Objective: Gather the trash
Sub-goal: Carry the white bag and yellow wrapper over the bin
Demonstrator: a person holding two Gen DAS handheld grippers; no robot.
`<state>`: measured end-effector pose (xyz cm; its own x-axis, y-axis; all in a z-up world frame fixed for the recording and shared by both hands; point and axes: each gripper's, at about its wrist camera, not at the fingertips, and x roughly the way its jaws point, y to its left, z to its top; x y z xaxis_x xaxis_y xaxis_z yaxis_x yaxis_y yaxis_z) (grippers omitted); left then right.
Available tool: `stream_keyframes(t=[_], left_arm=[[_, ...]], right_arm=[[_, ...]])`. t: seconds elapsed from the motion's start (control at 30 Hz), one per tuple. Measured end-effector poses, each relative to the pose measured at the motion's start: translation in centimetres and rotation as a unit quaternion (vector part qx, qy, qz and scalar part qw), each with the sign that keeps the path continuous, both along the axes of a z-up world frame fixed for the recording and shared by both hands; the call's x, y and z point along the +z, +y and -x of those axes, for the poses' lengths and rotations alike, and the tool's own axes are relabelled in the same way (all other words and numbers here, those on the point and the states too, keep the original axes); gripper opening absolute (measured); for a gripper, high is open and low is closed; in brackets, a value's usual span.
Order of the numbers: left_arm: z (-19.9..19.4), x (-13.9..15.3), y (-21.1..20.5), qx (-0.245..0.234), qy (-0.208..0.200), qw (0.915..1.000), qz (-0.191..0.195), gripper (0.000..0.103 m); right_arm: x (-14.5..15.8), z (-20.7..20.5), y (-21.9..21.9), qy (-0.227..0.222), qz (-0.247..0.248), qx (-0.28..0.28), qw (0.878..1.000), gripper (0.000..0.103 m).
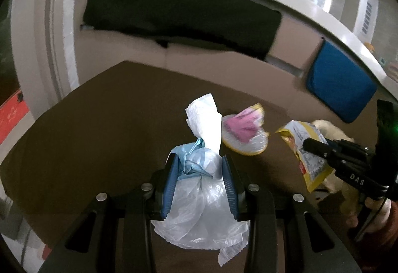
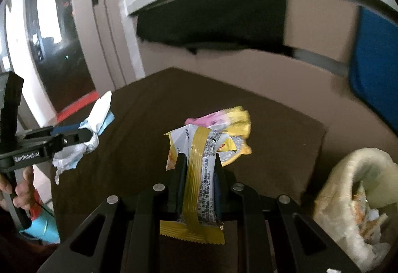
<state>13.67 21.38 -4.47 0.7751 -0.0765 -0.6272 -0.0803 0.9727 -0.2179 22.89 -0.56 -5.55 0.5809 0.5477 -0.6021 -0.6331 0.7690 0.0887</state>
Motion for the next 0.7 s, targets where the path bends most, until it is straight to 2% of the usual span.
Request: stream_keyframes(t=[0.17,0.3,0.57,0.7], left_arm=[[-1.1,3.1,-4.5,-0.041,-0.029,0.9985,-0.023,0.036],[-2.3,6.5,-8.7,-0.067,-0.073,0.9945,-0.034,0.036],[-5.0,11.8,-17.4,-0.117,-0.152,0.9809,-0.034,0.037],[-6.5,12.7,-21.0,-0.135,-0.166,0.9766,-0.02,0.037]], right_arm=[[2.6,0.6,-3.7,-0.036,-0.017,-0.028,0.999,0.018],[5.2,1.0,-7.1,-0.074,-0.026,-0.06,0.995,0.018],[10.5,1.7,-15.2,-0.149,-0.035,-0.142,0.978,0.018],[11.9,2.4,-19.5,-0.165,-0.043,-0.184,0.968,0.019]])
